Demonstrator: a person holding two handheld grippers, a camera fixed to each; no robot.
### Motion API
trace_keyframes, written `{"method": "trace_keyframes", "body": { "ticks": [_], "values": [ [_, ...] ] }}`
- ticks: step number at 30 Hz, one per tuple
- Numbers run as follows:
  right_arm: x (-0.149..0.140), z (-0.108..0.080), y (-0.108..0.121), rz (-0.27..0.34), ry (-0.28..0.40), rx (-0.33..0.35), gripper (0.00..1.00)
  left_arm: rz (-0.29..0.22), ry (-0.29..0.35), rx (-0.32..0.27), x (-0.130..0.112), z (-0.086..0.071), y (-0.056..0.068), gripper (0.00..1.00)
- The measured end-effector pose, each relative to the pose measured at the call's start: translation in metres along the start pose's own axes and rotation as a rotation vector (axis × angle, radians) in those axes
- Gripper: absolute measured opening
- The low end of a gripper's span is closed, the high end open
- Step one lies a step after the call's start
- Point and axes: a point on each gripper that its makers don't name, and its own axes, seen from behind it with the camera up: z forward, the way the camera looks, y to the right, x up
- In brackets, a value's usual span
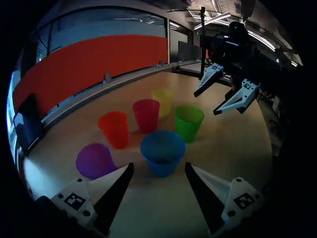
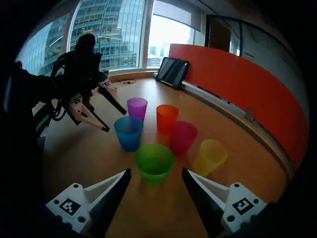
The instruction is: Pour water
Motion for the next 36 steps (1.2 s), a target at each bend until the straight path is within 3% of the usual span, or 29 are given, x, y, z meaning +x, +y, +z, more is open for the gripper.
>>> {"method": "trace_keyframes", "body": {
  "ticks": [17, 36],
  "values": [
    [-0.014, 0.028, 0.004, 0.006, -0.037, 0.025, 1.00, -0.019, -0.027, -0.019, -0.005, 0.025, -0.001, 0.96],
    [-0.017, 0.055, 0.001, 0.010, -0.051, 0.065, 1.00, -0.034, -0.025, -0.047, 0.005, 0.049, 0.004, 0.96]
  ]
}}
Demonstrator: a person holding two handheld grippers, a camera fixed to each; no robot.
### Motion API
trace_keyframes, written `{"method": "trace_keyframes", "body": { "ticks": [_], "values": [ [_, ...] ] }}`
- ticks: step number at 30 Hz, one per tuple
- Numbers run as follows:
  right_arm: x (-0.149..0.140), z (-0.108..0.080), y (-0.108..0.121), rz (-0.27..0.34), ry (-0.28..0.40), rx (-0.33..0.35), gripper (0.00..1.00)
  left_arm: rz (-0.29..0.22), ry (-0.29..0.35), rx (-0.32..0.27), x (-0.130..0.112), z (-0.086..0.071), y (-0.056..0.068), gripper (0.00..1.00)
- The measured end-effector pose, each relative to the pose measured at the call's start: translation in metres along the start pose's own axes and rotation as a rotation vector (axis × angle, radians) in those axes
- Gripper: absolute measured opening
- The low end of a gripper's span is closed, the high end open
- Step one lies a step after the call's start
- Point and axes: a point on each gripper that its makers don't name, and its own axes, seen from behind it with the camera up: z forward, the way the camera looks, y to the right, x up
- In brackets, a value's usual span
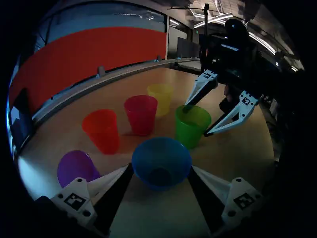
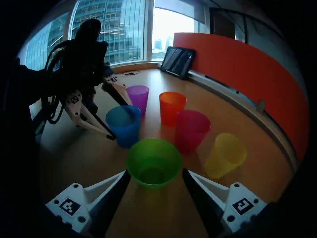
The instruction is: Pour water
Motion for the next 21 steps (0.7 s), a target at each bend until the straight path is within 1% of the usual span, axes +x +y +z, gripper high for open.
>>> {"method": "trace_keyframes", "body": {
  "ticks": [8, 10, 12, 21],
  "values": [
    [0.0017, 0.0015, 0.0001, -0.010, 0.001, 0.003, 1.00, -0.002, -0.001, -0.003, 0.0028, 0.0020, 0.0006, 0.95],
    [0.0020, 0.0017, -0.0001, -0.011, 0.002, 0.004, 1.00, -0.006, -0.003, 0.001, 0.0020, 0.0029, 0.0003, 0.88],
    [0.0024, 0.0020, -0.0003, -0.011, 0.002, 0.004, 1.00, -0.010, -0.006, 0.005, 0.0013, 0.0035, 0.0000, 0.86],
    [0.0042, 0.0041, -0.0005, -0.010, 0.004, 0.003, 1.00, -0.030, -0.010, -0.001, 0.0019, 0.0009, -0.0002, 0.85]
  ]
}}
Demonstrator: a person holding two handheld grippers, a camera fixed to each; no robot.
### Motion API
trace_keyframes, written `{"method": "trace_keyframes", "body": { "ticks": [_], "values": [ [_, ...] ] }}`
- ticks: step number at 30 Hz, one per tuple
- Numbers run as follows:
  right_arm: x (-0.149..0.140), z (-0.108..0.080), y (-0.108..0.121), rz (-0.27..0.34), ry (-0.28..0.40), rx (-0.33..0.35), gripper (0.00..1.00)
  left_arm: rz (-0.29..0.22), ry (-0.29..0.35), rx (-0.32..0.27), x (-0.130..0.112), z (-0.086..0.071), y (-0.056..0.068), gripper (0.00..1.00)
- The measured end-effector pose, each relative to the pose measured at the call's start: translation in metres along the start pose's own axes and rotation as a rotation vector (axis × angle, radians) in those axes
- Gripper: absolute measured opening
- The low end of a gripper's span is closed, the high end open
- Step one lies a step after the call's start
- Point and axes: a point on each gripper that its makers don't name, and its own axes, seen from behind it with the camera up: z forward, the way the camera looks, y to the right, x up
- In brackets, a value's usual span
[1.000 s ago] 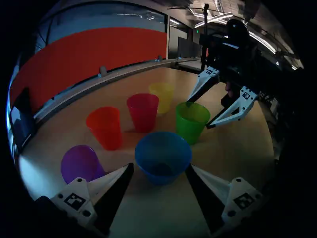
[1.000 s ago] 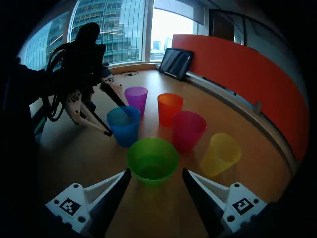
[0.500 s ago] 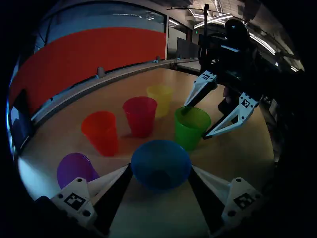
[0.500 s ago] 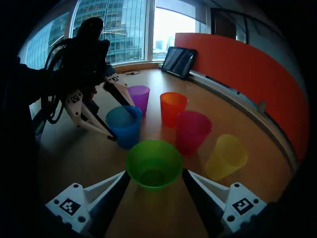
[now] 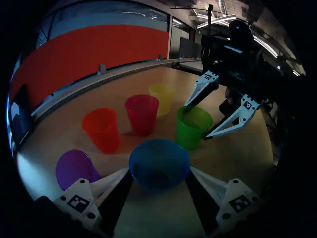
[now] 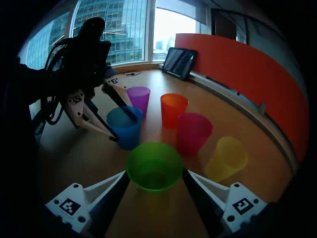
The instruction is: Pour water
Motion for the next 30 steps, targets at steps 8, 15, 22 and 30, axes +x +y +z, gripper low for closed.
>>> {"method": "trace_keyframes", "body": {
  "ticks": [8, 15, 22, 30],
  "values": [
    [0.002, 0.004, -0.001, -0.003, 0.002, 0.000, 1.00, 0.010, 0.004, 0.001, 0.002, -0.003, -0.001, 0.85],
    [0.003, 0.006, -0.003, 0.000, 0.005, -0.001, 0.92, 0.017, 0.009, 0.006, 0.004, -0.007, -0.001, 0.85],
    [0.002, 0.002, -0.003, 0.012, 0.015, -0.013, 0.91, 0.020, 0.021, 0.010, 0.008, -0.013, 0.002, 0.85],
    [0.007, -0.007, -0.009, 0.031, 0.040, -0.021, 0.91, 0.025, 0.044, 0.023, 0.015, -0.026, 0.007, 0.85]
  ]
}}
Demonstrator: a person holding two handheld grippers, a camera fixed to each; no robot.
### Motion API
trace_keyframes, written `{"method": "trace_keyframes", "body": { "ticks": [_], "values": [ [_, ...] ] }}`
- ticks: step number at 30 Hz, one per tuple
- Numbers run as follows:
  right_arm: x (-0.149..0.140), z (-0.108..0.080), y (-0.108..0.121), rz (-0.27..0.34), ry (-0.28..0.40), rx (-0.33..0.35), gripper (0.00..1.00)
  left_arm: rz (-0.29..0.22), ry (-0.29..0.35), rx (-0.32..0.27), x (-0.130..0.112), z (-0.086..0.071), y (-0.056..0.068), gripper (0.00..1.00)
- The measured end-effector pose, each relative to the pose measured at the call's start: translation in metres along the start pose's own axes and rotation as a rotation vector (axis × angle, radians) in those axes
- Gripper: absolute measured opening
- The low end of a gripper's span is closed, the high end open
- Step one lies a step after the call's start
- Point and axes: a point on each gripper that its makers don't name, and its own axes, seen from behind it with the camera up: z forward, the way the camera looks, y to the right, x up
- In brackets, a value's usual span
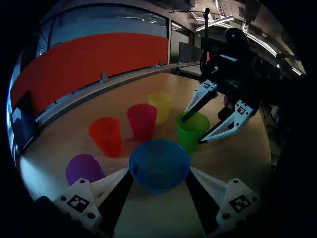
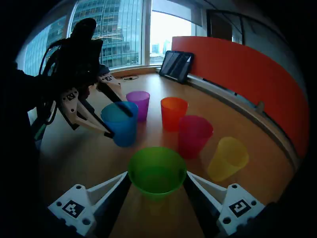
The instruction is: Pour water
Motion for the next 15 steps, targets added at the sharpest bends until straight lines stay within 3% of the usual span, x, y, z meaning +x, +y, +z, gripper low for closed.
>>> {"method": "trace_keyframes", "body": {
  "ticks": [15],
  "values": [
    [0.039, -0.040, -0.013, -0.008, 0.114, -0.059, 0.91, 0.043, 0.084, 0.040, 0.025, -0.036, 0.020, 0.85]
  ]
}}
